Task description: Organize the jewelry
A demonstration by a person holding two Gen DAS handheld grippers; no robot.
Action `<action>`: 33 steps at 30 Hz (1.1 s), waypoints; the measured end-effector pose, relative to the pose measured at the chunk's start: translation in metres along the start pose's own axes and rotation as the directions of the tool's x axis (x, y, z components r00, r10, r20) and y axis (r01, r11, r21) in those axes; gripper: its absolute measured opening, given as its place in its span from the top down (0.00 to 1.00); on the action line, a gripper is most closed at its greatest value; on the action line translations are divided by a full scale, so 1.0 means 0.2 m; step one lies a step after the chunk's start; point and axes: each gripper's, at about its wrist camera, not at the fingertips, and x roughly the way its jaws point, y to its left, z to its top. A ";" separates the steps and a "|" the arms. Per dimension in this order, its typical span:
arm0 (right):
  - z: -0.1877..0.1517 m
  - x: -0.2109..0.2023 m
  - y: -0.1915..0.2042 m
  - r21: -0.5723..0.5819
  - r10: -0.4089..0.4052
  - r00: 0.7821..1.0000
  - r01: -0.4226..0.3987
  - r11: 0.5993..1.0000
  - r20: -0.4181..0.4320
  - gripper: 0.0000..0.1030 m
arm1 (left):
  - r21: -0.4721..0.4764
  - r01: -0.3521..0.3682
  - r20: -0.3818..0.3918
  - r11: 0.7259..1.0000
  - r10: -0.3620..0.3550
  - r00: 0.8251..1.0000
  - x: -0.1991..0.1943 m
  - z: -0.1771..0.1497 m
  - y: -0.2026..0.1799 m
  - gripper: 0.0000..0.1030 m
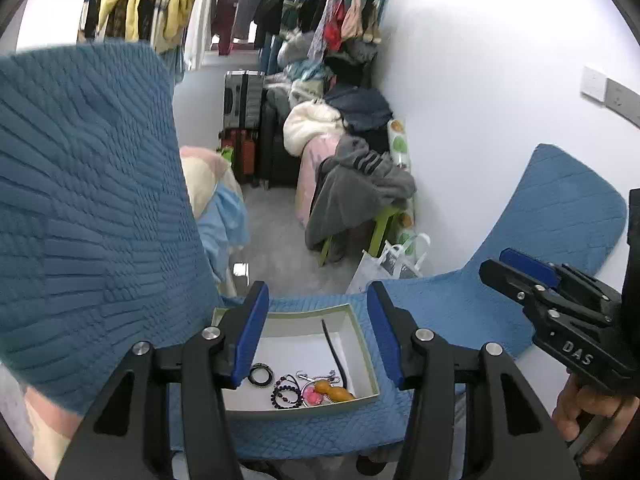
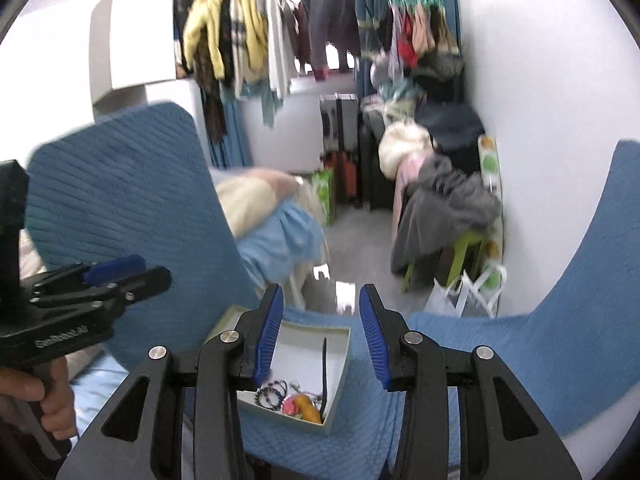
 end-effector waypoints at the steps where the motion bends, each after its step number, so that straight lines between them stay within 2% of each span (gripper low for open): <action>1: 0.00 -0.05 0.01 -0.007 0.000 1.000 0.000 1.000 0.018 0.64 | -0.004 0.003 0.003 1.000 -0.003 1.000 -0.02 0.00 -0.01 0.49; 4: -0.03 -0.17 0.04 -0.014 -0.001 0.999 0.002 1.000 0.052 0.64 | 0.005 0.006 0.019 1.000 -0.006 1.000 -0.11 -0.01 -0.06 0.48; 9: -0.11 -0.30 0.05 0.015 0.002 0.998 -0.003 1.000 0.061 0.63 | 0.018 0.003 0.054 1.000 -0.004 0.999 -0.23 -0.04 -0.13 0.45; 17: -0.27 -0.33 0.04 0.056 -0.019 1.000 0.019 0.998 0.000 0.60 | 0.028 0.006 0.022 1.000 -0.007 1.000 -0.26 -0.15 -0.18 0.45; 19: -0.32 -0.31 0.04 0.059 -0.025 0.999 0.026 0.998 -0.024 0.54 | 0.028 -0.003 0.005 1.000 0.003 1.000 -0.24 -0.18 -0.17 0.43; 23: -0.36 -0.26 0.05 0.063 -0.014 0.999 0.016 0.998 -0.047 0.51 | 0.001 -0.028 -0.009 1.000 0.028 1.000 -0.20 -0.21 -0.13 0.33; 25: -0.38 -0.25 0.05 0.056 -0.024 0.999 0.026 0.998 -0.048 0.43 | -0.012 -0.039 -0.022 0.999 0.038 0.999 -0.17 -0.23 -0.11 0.25; 28: -0.41 -0.23 0.04 0.049 -0.029 0.998 0.031 0.998 -0.050 0.32 | -0.014 -0.066 -0.041 0.998 0.066 0.997 -0.14 -0.27 -0.10 0.21; 32: -0.45 -0.21 0.03 0.042 -0.034 0.998 0.036 0.998 -0.053 0.25 | -0.026 -0.108 -0.061 0.994 0.107 0.992 -0.10 -0.34 -0.08 0.18; 33: -0.46 -0.21 0.03 0.031 -0.042 0.998 0.043 0.999 -0.053 0.18 | -0.033 -0.117 -0.063 0.993 0.115 0.991 -0.10 -0.35 -0.08 0.18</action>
